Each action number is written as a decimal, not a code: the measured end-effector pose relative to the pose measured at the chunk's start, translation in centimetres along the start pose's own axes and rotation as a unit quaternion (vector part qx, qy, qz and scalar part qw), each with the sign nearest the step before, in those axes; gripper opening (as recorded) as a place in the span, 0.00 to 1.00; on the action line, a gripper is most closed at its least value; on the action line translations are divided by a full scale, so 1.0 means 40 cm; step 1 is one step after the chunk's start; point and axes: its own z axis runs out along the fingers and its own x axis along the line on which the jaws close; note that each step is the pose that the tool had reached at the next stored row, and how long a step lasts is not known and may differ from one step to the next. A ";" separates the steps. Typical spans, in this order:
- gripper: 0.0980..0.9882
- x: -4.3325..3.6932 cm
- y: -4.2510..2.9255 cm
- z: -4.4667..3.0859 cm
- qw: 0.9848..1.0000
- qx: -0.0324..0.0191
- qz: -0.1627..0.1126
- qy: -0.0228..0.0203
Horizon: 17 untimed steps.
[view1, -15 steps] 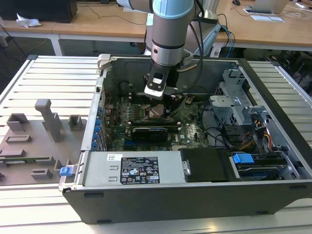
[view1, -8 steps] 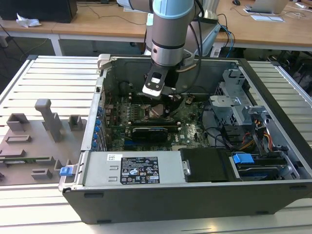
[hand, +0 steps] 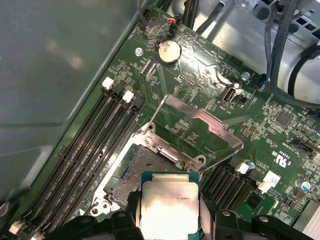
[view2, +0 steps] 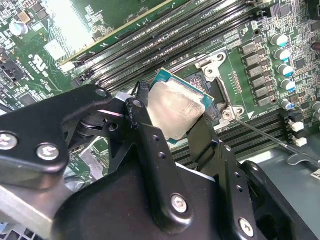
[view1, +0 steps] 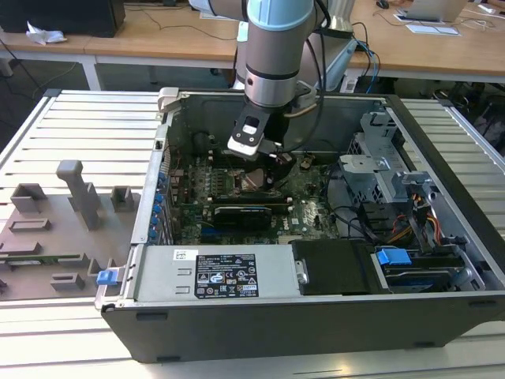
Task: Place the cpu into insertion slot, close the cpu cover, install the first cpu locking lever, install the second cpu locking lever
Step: 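Place the cpu into insertion slot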
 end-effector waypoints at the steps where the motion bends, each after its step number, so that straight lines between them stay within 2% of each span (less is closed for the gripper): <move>1: 0.50 0.000 0.000 0.000 1.000 0.000 0.004 0.000; 12: 0.50 0.000 0.000 0.000 0.999 0.001 0.042 -0.001; 17: 0.50 0.000 0.000 0.001 0.998 0.003 0.068 -0.005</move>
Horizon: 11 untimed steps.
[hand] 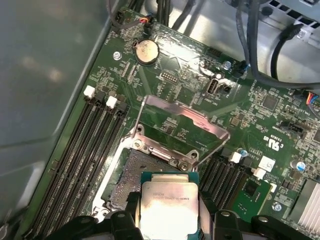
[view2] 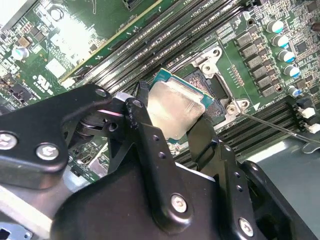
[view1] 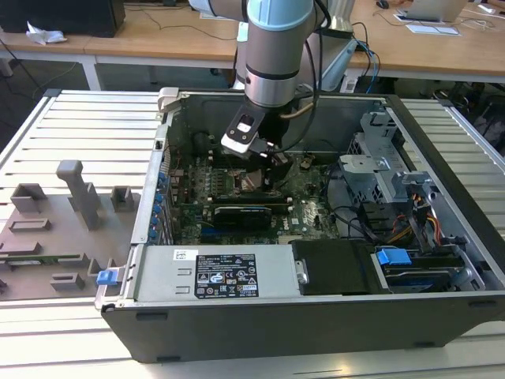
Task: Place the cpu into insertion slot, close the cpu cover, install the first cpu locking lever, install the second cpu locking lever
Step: 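Place the cpu into insertion slot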
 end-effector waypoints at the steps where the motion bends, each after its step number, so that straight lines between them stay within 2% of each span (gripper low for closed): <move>1: 0.50 0.000 0.000 0.000 1.000 0.001 0.007 -0.001; 8: 0.50 0.000 0.000 0.000 0.999 0.002 0.036 -0.003; 11: 0.50 0.000 0.000 0.000 0.998 0.003 0.060 -0.004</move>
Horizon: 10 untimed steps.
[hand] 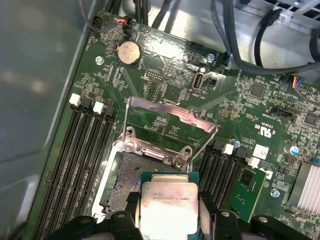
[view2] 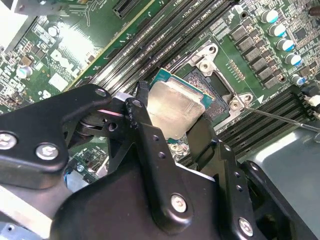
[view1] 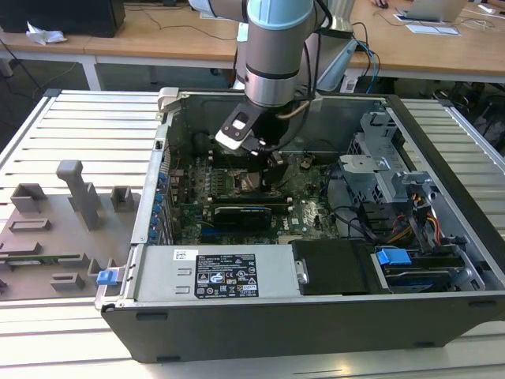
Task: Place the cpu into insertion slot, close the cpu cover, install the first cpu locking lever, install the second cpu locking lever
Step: 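Place the cpu into insertion slot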
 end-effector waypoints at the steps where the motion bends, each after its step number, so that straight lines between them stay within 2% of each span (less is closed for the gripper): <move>1: 0.50 0.000 0.000 0.000 1.000 0.000 0.009 0.000; 10: 0.50 0.000 0.000 0.001 0.999 0.002 0.053 -0.002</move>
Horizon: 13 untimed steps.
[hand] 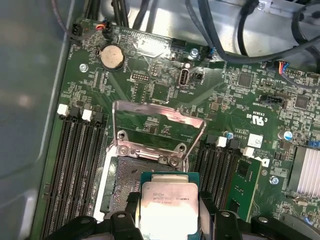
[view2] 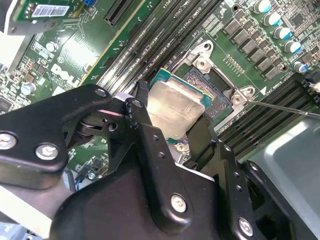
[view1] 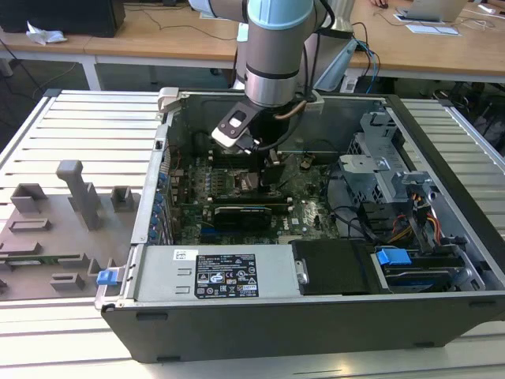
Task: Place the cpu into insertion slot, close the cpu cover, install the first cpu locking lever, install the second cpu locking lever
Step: 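Place the cpu into insertion slot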
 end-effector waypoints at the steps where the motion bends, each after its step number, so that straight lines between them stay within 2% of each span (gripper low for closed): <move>1: 0.50 0.000 0.000 0.000 1.000 0.000 0.005 0.000; 9: 0.50 0.000 0.000 0.000 0.999 0.002 0.043 -0.004; 13: 0.50 0.000 0.000 0.001 0.997 0.003 0.071 -0.005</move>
